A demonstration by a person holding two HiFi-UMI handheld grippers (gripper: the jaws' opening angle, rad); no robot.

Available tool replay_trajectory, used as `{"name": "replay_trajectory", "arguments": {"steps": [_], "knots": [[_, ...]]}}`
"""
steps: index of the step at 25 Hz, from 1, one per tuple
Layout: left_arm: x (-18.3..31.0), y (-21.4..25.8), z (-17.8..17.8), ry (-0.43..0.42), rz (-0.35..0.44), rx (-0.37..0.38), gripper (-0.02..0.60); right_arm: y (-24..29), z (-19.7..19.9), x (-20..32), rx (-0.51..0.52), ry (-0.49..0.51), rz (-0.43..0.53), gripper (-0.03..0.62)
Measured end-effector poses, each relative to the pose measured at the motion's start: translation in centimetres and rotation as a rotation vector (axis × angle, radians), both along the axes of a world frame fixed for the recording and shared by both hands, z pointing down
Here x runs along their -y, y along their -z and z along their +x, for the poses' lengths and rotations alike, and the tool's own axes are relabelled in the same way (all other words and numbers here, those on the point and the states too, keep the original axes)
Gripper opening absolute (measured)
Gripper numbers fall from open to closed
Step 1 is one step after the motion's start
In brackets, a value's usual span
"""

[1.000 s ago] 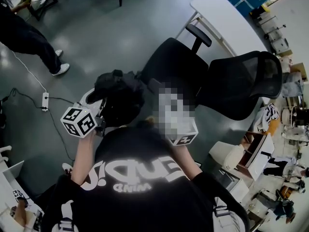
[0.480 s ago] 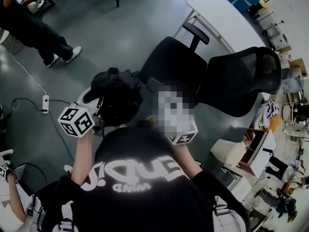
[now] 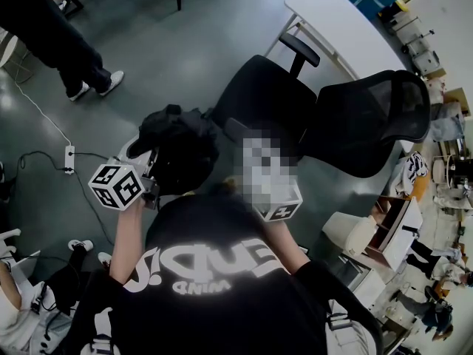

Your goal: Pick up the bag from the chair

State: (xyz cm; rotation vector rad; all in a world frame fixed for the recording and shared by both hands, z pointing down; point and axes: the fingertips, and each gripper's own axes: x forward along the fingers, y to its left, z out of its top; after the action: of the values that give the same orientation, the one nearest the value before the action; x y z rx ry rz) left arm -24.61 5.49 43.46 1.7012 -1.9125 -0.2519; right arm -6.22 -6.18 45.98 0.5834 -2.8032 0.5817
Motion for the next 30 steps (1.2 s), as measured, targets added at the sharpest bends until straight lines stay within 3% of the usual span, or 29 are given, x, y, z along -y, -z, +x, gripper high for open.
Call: {"name": "replay_trajectory", "arguments": {"steps": [25,30], "knots": [[0.5,-1.0,-0.2,0.003,-0.019,-0.014,0.034,-0.4,-0.8,0.9,-0.006,0.018,-0.008,0.0],[0.5,-1.2,-0.1,0.004,-0.023,-0.013,0.034,0.6,-1.6,0.6,0.042,0.046,0.017,0.0]]}}
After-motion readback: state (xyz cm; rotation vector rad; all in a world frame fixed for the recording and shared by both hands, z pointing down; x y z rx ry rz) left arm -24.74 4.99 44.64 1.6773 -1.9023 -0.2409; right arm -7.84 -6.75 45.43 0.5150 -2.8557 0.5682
